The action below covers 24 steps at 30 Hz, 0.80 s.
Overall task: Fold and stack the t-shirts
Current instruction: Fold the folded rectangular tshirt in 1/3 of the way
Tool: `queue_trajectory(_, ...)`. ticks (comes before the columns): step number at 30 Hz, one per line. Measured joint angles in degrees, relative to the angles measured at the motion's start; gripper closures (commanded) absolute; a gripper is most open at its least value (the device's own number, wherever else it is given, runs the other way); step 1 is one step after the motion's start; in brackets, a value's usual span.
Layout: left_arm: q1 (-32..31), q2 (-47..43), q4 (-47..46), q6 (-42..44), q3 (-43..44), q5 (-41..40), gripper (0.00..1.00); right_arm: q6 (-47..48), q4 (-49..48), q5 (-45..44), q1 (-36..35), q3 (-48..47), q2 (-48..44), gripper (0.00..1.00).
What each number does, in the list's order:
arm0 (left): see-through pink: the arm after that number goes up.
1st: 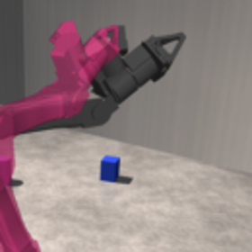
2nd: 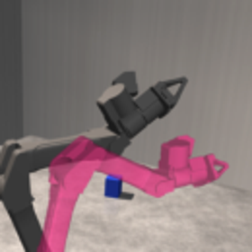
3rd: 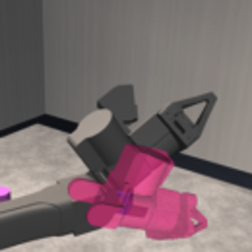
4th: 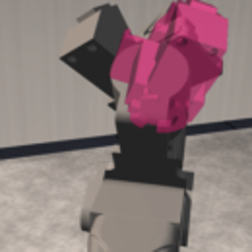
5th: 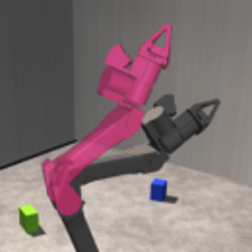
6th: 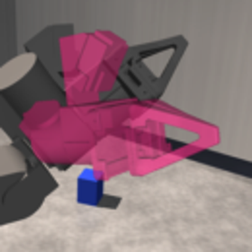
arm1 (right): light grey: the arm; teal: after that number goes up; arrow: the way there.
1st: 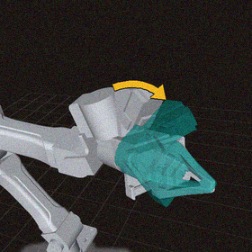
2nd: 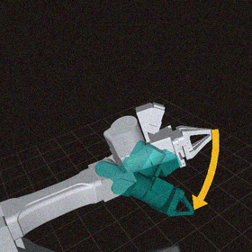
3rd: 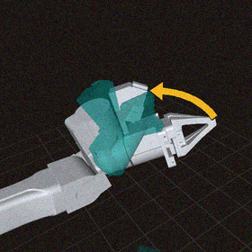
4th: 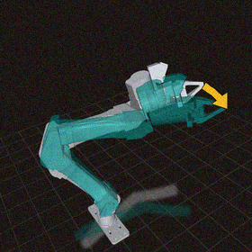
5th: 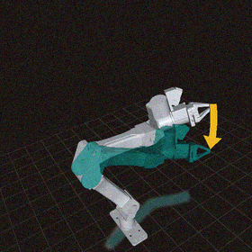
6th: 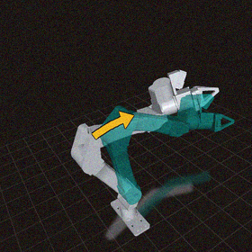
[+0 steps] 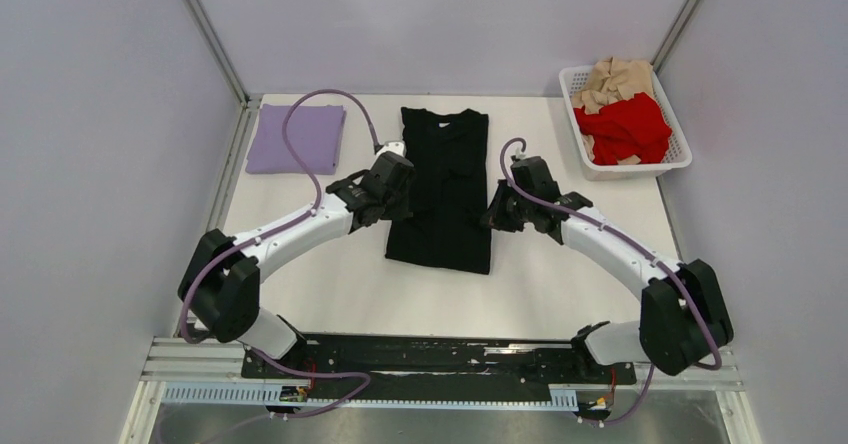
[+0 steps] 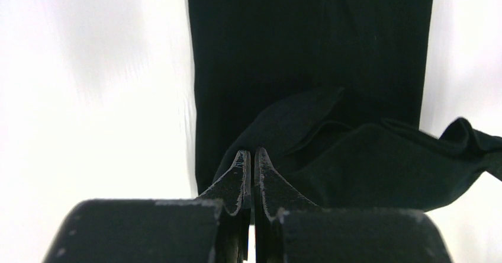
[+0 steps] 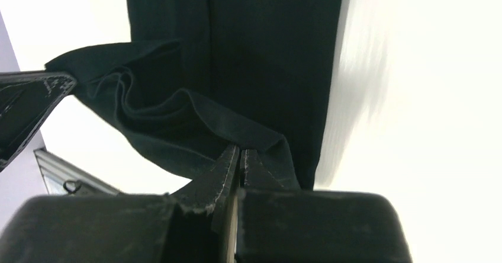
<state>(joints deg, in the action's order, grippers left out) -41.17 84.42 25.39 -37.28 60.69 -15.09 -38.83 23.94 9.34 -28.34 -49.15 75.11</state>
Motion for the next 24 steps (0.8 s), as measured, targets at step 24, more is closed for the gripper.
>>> queue_trajectory(24, 11.96, 22.91, -2.93, 9.4, 19.1, 3.72, 0.96, 7.52, -8.2, 2.6, 10.84, -17.07, 25.07, 0.97)
